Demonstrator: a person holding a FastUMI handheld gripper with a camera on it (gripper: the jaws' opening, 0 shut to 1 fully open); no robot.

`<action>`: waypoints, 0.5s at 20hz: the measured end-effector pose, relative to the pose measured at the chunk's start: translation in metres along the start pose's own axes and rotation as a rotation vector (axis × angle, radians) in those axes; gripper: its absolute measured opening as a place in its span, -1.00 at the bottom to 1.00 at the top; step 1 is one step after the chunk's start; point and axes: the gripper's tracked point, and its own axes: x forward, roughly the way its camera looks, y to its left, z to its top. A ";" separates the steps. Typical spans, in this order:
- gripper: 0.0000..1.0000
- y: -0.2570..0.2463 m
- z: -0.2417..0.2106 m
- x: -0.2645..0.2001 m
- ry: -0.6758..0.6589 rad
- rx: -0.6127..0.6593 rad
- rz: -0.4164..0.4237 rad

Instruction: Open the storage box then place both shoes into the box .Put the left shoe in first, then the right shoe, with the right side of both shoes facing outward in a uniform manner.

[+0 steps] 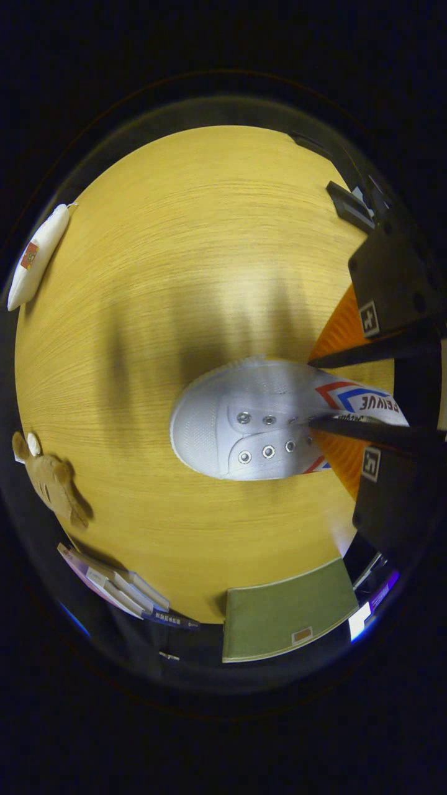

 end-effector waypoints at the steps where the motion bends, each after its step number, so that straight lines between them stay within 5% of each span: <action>1: -0.07 -0.001 0.000 0.001 -0.006 -0.003 -0.005; 4: -0.69 -0.004 0.003 -0.002 -0.029 0.005 0.023; 10: -0.78 0.013 0.000 -0.027 -0.068 0.073 0.106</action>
